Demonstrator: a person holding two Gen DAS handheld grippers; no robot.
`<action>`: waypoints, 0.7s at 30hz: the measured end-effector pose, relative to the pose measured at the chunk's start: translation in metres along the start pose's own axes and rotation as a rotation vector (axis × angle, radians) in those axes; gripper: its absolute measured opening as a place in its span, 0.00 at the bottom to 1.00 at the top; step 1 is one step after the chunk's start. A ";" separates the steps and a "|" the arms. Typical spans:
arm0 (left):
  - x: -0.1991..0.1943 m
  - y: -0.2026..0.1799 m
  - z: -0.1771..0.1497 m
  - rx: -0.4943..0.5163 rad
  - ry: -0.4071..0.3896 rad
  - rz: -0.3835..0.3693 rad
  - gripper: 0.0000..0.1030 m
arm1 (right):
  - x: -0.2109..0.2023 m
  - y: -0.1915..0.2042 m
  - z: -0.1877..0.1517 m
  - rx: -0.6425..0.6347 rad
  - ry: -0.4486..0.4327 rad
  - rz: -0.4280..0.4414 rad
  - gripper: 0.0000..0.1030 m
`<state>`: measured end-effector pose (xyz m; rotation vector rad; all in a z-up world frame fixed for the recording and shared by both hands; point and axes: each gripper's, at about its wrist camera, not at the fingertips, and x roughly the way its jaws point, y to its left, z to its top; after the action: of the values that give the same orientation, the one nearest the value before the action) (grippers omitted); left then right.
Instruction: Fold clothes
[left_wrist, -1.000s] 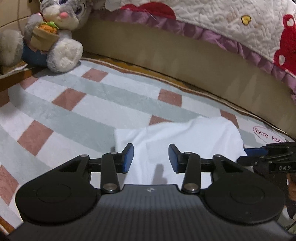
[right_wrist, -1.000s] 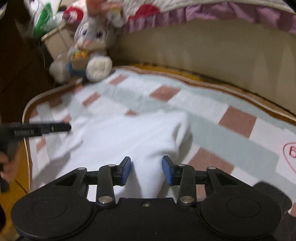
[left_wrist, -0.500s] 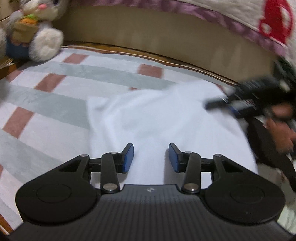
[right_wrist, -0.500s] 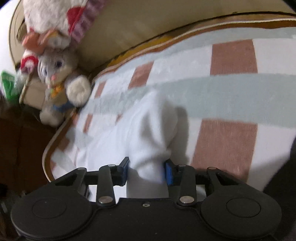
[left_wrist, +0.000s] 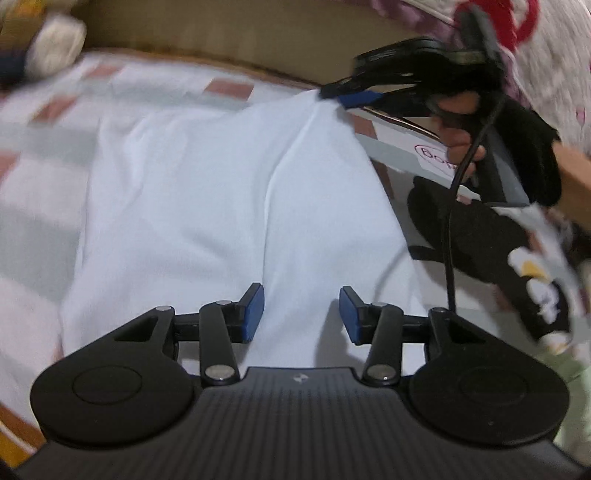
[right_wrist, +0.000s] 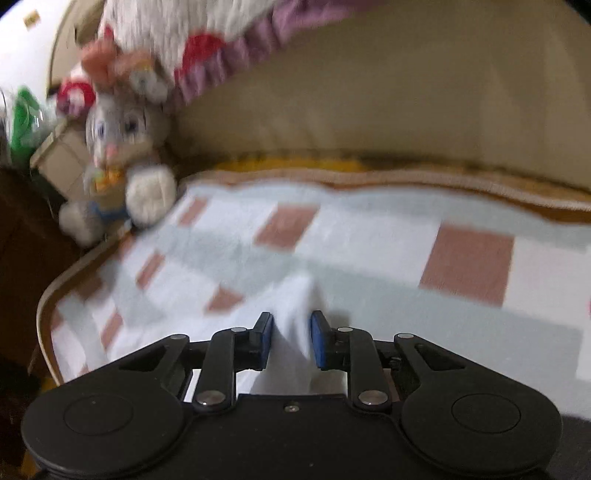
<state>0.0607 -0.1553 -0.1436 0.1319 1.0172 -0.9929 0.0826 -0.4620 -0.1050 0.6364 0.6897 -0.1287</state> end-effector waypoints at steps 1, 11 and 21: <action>-0.001 0.004 -0.003 -0.032 0.025 -0.018 0.43 | -0.006 0.002 0.000 0.000 -0.008 -0.013 0.31; -0.046 0.036 0.018 -0.013 -0.274 0.190 0.45 | -0.074 0.078 -0.117 -0.437 0.056 -0.031 0.56; -0.007 0.084 0.026 0.015 -0.201 0.417 0.20 | -0.043 0.079 -0.126 -0.649 0.063 -0.090 0.58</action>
<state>0.1391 -0.1164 -0.1518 0.2414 0.7576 -0.6187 0.0046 -0.3285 -0.1122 -0.0131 0.7694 0.0357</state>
